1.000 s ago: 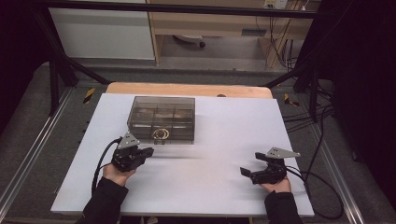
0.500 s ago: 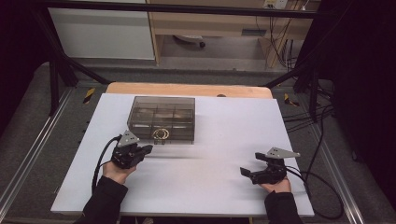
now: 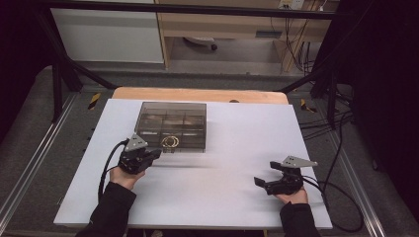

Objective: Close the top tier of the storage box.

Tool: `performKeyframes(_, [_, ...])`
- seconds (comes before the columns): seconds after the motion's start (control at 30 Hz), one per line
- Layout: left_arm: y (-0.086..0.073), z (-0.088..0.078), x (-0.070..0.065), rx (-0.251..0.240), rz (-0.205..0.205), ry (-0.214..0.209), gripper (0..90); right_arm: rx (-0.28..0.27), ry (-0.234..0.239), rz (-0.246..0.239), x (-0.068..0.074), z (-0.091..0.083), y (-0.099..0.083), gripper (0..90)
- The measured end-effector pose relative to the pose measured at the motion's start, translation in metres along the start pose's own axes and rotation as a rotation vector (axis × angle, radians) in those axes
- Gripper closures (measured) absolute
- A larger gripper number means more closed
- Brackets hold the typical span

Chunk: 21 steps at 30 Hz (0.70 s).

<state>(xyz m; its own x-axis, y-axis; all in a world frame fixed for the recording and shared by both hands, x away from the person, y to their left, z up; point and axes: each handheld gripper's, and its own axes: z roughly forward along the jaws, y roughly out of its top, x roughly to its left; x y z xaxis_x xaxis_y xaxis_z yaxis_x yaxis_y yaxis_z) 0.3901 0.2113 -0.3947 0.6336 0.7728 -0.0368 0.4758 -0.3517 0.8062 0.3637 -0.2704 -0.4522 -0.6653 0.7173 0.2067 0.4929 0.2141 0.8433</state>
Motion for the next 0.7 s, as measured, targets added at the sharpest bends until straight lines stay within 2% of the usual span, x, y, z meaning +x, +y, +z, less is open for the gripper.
performKeyframes(0.23, [0.001,0.0034,0.0004,0.001,0.002,-0.004,88.8,0.002,0.001,0.0,0.0001,0.0002,-0.0001,0.5])
performKeyframes(0.7, [0.0022,0.0062,0.003,-0.015,-0.004,0.016,88.8,-0.001,0.001,0.003,0.0001,-0.0005,0.0002,0.4])
